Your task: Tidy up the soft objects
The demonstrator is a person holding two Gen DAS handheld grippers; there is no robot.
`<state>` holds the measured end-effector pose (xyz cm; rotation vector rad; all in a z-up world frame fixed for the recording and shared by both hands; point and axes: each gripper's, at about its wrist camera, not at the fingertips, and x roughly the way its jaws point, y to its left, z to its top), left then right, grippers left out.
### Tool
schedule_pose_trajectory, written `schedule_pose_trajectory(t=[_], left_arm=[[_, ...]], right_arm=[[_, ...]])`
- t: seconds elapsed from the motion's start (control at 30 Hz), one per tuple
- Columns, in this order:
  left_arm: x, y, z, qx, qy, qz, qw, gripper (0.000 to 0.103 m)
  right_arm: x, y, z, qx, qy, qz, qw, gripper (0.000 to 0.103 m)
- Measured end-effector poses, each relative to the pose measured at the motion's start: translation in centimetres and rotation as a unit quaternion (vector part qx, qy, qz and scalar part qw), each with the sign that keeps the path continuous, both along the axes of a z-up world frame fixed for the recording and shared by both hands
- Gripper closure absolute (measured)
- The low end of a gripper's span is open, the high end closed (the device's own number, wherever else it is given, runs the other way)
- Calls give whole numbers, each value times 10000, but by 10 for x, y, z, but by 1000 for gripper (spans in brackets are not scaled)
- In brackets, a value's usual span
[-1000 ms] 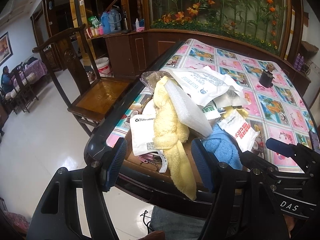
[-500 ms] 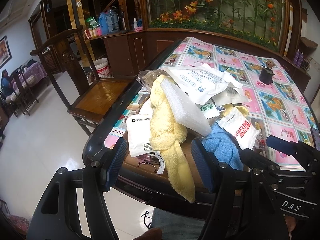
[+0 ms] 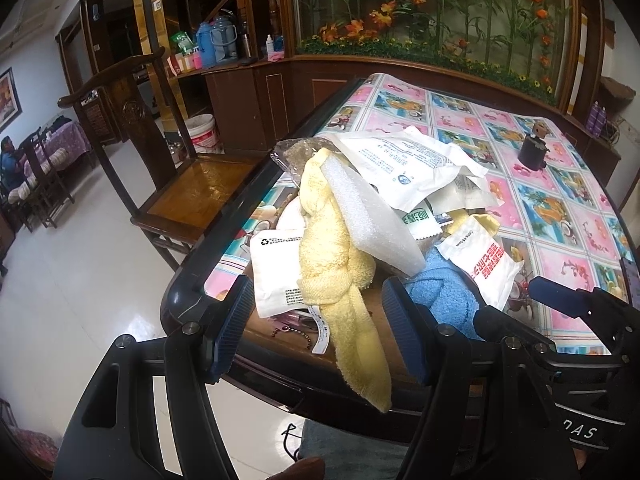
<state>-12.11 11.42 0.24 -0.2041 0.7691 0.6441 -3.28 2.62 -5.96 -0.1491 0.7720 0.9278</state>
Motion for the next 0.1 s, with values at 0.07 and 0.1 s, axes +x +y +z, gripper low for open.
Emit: schedule_pose_trajectory(t=[0.07,0.1], left_arm=[[1,-2,1,70,-16,-42,10000,36],[1,-2,1,98,-18,-58,9999,36]], right_arm=[[1,0,-1,22,35,-11,10000,26],[1,-1,-1,36,47,-15,10000,26]])
